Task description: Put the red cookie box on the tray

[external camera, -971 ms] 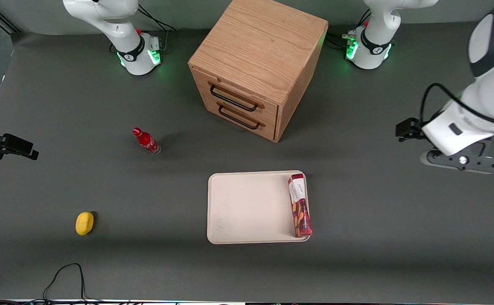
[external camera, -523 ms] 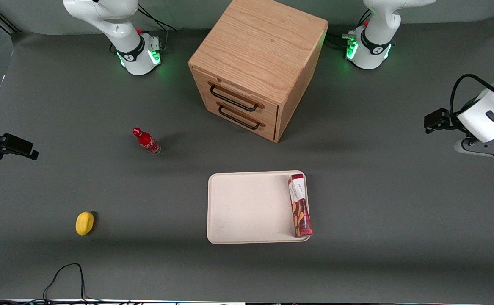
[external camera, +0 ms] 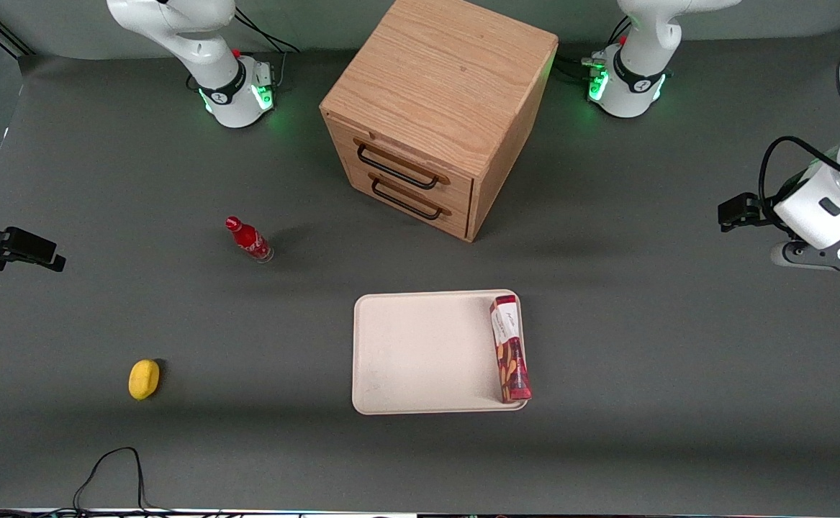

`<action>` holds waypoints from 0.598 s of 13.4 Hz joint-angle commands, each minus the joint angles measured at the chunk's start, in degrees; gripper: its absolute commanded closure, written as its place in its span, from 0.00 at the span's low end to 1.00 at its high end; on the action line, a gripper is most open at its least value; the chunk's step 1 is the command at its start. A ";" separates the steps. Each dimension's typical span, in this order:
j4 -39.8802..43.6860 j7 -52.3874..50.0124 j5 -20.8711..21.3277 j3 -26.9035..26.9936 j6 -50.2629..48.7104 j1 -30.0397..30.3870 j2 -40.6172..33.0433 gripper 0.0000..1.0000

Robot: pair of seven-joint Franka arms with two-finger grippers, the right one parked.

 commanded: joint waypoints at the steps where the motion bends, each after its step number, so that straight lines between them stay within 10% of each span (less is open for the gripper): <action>1: -1.93 -1.16 -0.76 -0.25 2.03 0.37 -1.61 0.00; 8: -2.10 -1.60 -2.51 7.19 4.41 -5.05 -2.49 0.00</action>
